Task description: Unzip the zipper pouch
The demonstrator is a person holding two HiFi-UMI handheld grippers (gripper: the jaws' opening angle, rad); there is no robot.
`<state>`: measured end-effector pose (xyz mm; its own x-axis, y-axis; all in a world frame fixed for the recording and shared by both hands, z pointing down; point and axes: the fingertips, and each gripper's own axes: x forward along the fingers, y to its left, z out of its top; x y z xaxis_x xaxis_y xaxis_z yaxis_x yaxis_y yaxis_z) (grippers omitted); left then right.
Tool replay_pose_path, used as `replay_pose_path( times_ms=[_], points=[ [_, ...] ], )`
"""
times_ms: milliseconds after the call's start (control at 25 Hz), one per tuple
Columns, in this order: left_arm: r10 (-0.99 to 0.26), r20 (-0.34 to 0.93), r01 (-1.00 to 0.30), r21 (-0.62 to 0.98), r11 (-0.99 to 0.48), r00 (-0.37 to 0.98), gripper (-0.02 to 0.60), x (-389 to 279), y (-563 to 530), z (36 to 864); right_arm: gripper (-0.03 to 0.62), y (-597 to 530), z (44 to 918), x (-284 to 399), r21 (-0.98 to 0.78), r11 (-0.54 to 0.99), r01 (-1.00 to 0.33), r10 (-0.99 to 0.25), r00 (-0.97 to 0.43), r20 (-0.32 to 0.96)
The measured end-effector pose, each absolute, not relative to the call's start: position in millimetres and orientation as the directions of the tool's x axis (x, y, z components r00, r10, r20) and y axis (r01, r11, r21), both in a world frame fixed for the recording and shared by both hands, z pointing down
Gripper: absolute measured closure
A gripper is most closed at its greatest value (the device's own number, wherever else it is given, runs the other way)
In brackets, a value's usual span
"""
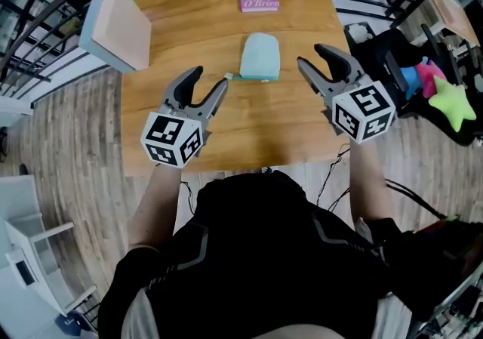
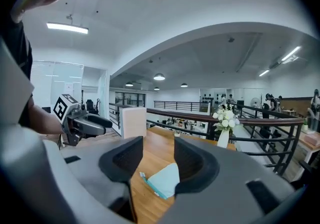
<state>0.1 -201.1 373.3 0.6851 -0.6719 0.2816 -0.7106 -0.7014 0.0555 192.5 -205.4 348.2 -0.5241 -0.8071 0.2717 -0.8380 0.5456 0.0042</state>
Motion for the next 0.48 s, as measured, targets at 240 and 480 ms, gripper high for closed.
replay_pose_path(
  times_ms=[240,480],
  points=[
    [-0.672,0.343,-0.741,0.124,-0.66,0.657,0.327,12.3,-202.7,410.3,0.39,-232.6,399.4,194.9,-0.01,0.627,-0.779,-0.729,-0.591,0.345],
    [-0.668,0.408,-0.774,0.192,-0.603,0.622,0.328,9.0,-203.1,456.8,0.414,-252.8,458.2,188.1,0.024,0.68,-0.733,-0.673,-0.611,0.417]
  ],
)
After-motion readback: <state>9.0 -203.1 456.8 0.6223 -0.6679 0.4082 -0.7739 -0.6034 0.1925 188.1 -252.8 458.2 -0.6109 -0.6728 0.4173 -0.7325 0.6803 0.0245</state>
